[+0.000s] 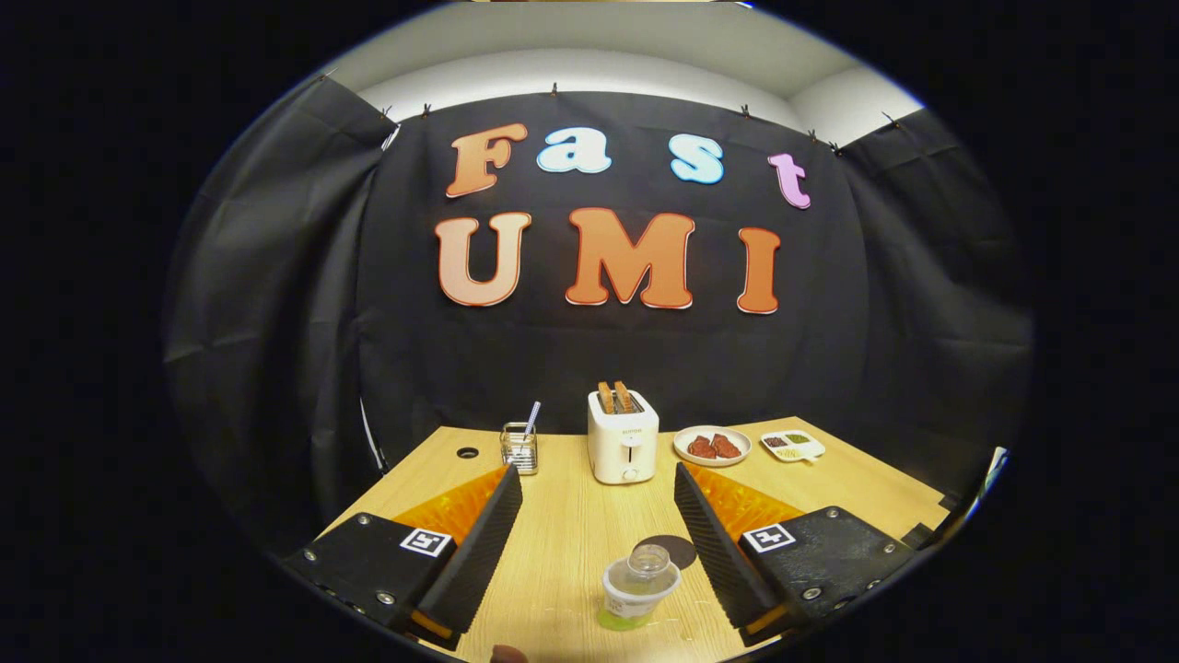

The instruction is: Take the bottle from table, then pour the juice into the cup, finally place the bottle on the coaster

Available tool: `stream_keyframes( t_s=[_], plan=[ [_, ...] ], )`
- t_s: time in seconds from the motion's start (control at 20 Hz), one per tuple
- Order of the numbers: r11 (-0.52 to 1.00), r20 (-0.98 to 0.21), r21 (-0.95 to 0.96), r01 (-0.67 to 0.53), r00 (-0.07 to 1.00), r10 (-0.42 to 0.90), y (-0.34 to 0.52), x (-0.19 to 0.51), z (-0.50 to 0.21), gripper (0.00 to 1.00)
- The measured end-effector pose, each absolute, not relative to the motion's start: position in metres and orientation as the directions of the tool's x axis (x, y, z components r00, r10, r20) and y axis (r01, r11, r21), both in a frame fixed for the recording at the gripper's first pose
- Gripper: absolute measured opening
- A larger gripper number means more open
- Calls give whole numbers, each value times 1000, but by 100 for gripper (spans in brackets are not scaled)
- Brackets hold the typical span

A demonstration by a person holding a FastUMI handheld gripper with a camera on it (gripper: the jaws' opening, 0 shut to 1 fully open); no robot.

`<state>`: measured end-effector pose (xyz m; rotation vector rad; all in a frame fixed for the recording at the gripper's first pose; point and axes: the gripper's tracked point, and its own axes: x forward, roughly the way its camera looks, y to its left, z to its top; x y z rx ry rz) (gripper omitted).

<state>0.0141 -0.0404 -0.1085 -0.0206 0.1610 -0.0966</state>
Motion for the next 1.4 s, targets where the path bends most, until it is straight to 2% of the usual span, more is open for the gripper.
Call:
stream_keyframes(
  t_s=[0.95,1.4],
  plan=[
    [985,-377,-44,164,911,-169,-74,14,-233,99],
    [985,-428,-46,165,888,-168,-71,11,-267,99]
  ],
)
